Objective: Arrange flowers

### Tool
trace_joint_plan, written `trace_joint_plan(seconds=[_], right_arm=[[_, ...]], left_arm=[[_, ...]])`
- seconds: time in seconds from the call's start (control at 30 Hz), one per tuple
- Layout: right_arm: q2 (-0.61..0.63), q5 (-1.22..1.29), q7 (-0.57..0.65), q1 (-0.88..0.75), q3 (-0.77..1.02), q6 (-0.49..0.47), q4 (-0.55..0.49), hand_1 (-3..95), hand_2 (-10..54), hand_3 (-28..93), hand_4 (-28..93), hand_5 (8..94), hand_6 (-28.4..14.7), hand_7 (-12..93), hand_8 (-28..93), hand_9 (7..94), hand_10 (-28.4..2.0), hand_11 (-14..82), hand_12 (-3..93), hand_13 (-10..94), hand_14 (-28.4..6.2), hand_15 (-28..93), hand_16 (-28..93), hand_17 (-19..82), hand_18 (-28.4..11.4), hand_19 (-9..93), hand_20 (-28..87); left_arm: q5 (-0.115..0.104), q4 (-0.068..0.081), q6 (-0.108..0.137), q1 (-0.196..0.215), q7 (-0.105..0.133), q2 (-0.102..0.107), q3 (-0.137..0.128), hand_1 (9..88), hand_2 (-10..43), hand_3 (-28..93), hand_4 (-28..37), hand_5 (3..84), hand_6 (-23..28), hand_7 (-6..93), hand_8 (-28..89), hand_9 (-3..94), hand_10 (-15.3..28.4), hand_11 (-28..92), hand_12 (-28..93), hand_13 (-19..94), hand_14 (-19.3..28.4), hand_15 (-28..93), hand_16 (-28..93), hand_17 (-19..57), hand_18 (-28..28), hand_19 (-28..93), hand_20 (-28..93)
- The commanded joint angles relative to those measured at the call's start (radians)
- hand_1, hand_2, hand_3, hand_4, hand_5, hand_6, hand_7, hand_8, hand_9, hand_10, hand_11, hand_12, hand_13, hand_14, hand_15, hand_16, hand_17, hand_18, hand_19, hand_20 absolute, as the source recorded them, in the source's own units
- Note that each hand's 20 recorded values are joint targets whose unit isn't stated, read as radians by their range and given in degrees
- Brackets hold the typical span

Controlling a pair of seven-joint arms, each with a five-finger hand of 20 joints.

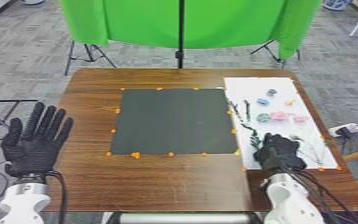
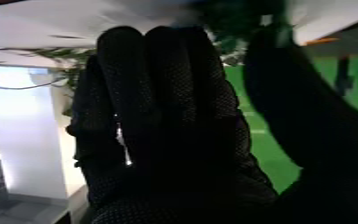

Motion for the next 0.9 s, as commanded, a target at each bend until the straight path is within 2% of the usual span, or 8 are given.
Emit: trace_joint_plan(seconds=[0.03, 0.1, 0.17, 0.47, 0.5, 0.6, 0.73, 0.9], right_arm=[[-0.021, 0.004, -0.001, -0.059, -0.068, -0.026, 0.085, 56.7, -9.5, 69, -28, 78.0, -2.0, 31, 1, 80.6, -13.1, 24.8, 42.8, 67, -12.9, 55, 30, 29, -26.1, 84, 30], [-0.019, 0.037, -0.054, -0.075, -0.045, 0.052, 0.092, 59.2, -9.5, 70, -28, 81.1, -1.8, 33, 3, 85.2, -12.8, 21.4, 45.7, 70, -11.2, 50, 37, 31, -26.2, 85, 30], [-0.007, 0.030, -0.028, -0.072, -0.050, 0.160, 0.100, 59.9, -9.5, 72, -28, 82.7, -1.8, 34, 6, 87.0, -12.7, 20.3, 46.5, 72, -10.7, 48, 40, 31, -26.0, 85, 30], [0.014, 0.094, 0.049, 0.040, -0.076, 0.492, 0.054, 52.8, -9.5, 84, -23, 82.0, -2.0, 39, 10, 88.1, -11.9, 20.4, 44.7, 75, -10.0, 45, 40, 33, -26.3, 86, 28], [0.016, 0.116, 0.054, 0.054, -0.082, 0.510, 0.041, 52.4, -9.5, 84, -22, 82.0, -1.9, 39, 10, 88.2, -12.0, 20.6, 44.8, 75, -10.2, 45, 40, 33, -26.5, 86, 28], [0.034, 0.160, 0.054, 0.085, -0.105, 0.544, 0.003, 51.7, -9.5, 85, -22, 81.9, -1.9, 39, 11, 88.1, -11.9, 21.0, 45.2, 75, -10.3, 45, 40, 33, -26.8, 87, 28], [0.050, 0.258, 0.052, 0.155, -0.156, 0.519, -0.038, 51.3, -9.5, 85, -21, 81.7, -1.9, 40, 11, 87.8, -12.0, 21.7, 45.4, 75, -10.3, 46, 40, 33, -27.0, 87, 28], [0.031, 0.348, 0.066, 0.275, -0.244, 0.510, -0.045, 50.8, -9.5, 86, -20, 81.3, -1.8, 40, 12, 87.3, -12.0, 22.6, 45.5, 74, -10.4, 47, 40, 33, -27.1, 87, 28]], left_arm=[[-0.007, -0.002, -0.003, 0.019, -0.015, -0.012, -0.001, 28.0, 14.2, 75, -28.3, 44.8, 8.5, 7.8, -9, 38.2, 13.9, 15, 7, 26, 13.1, 24, -7, -6.1, 11.7, 30, 10], [-0.007, 0.000, -0.003, 0.016, -0.018, -0.012, -0.002, 28.1, 14.1, 75, -28.3, 44.7, 8.5, 7.8, -9, 38.3, 13.8, 15, 7, 26, 13.2, 24, -7, -6.1, 11.7, 31, 10], [-0.007, 0.000, -0.006, 0.020, -0.016, -0.012, -0.004, 28.1, 14.1, 75, -28.3, 44.7, 8.6, 7.8, -8, 38.3, 13.9, 15, 7, 26, 13.2, 24, -7, -6.1, 11.8, 30, 10], [-0.012, 0.003, -0.013, 0.026, -0.017, -0.012, -0.005, 28.2, 13.9, 74, -28.3, 44.7, 8.5, 7.6, -8, 38.6, 13.9, 15, 7, 27, 13.2, 24, -7, -6.1, 11.8, 30, 10], [-0.020, 0.003, -0.013, 0.026, -0.017, -0.011, -0.005, 28.2, 13.9, 75, -28.3, 44.7, 8.5, 7.6, -8, 38.6, 13.9, 15, 7, 27, 13.2, 24, -7, -6.0, 11.8, 30, 10], [-0.018, 0.000, -0.009, 0.032, -0.007, -0.008, -0.005, 28.1, 13.8, 74, -28.3, 44.6, 8.5, 7.4, -9, 38.5, 13.9, 15, 7, 27, 13.2, 24, -7, -5.9, 11.8, 30, 10], [-0.022, -0.004, 0.000, 0.039, 0.003, -0.002, -0.011, 28.2, 13.7, 74, -28.3, 44.5, 8.5, 7.5, -8, 38.5, 13.8, 15, 7, 27, 13.1, 23, -7, -5.9, 11.8, 30, 10], [-0.025, -0.003, 0.002, 0.037, 0.010, 0.008, -0.009, 28.1, 13.6, 74, -28.3, 44.4, 8.4, 7.5, -8, 38.5, 13.9, 15, 7, 27, 13.1, 23, -7, -5.9, 11.8, 30, 10]])
